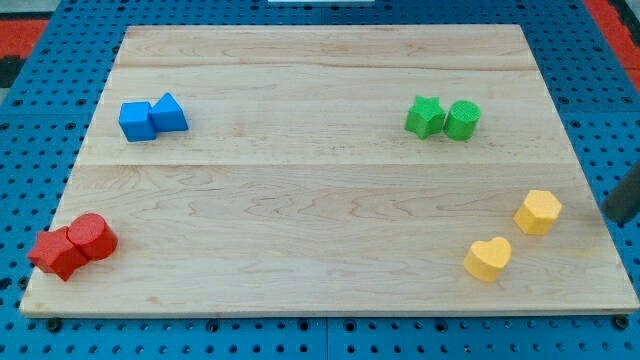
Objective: Move the yellow hexagon to the top left corner of the board
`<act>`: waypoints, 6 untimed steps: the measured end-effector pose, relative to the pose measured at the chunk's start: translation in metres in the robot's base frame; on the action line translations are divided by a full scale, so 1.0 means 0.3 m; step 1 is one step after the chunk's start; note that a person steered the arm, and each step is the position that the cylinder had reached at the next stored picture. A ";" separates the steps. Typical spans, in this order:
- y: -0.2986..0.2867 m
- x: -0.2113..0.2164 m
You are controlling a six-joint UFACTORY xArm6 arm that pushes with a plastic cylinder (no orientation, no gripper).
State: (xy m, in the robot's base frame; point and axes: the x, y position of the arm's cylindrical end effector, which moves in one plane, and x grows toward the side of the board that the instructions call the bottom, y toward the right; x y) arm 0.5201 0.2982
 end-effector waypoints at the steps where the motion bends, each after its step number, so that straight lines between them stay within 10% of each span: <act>1: -0.170 0.000; 6: -0.968 -0.227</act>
State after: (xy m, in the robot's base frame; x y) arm 0.4519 0.0078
